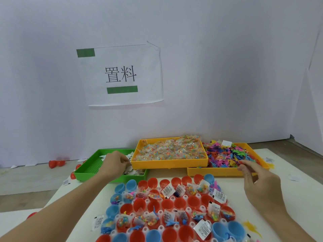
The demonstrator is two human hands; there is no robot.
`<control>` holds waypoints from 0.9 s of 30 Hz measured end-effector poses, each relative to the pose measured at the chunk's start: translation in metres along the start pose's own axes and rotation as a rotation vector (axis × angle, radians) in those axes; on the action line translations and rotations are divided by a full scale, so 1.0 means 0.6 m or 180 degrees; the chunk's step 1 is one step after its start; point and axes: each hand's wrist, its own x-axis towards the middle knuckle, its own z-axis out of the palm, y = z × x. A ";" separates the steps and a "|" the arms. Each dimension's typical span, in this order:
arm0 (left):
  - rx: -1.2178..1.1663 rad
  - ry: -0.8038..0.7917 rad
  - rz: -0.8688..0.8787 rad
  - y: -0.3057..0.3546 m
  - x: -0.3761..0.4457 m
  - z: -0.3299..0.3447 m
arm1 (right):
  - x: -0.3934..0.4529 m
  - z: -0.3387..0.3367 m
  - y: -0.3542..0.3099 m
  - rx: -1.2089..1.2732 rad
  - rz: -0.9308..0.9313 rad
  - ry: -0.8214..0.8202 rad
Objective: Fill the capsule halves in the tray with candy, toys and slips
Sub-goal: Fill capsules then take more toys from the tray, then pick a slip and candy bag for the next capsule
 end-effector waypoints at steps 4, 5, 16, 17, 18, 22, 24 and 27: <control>-0.0263 0.0414 -0.0107 0.002 0.001 0.006 | 0.000 0.001 0.002 0.0017 0.0001 -0.0016; -0.0367 0.0478 -0.0154 0.003 0.001 0.006 | 0.000 0.001 0.003 0.0018 0.0005 -0.0017; -0.1934 0.0748 -0.1247 0.014 0.003 -0.007 | 0.000 -0.001 0.004 0.0008 -0.0003 -0.0009; -0.2095 0.0668 -0.1346 0.015 0.004 -0.011 | 0.000 -0.001 0.004 0.0008 0.0002 -0.0015; -0.2215 0.0590 -0.1447 0.017 0.004 -0.014 | 0.000 -0.001 0.003 0.0005 0.0007 -0.0022; -0.2633 0.0418 -0.1862 0.028 0.004 -0.026 | 0.000 -0.003 0.004 0.0044 0.0069 -0.0049; -0.2982 0.0263 -0.2001 0.030 0.002 -0.034 | 0.000 -0.003 0.004 0.0046 0.0080 -0.0046; -0.3396 0.0048 -0.1959 0.029 -0.001 -0.042 | 0.001 -0.003 0.003 0.0044 0.0087 -0.0040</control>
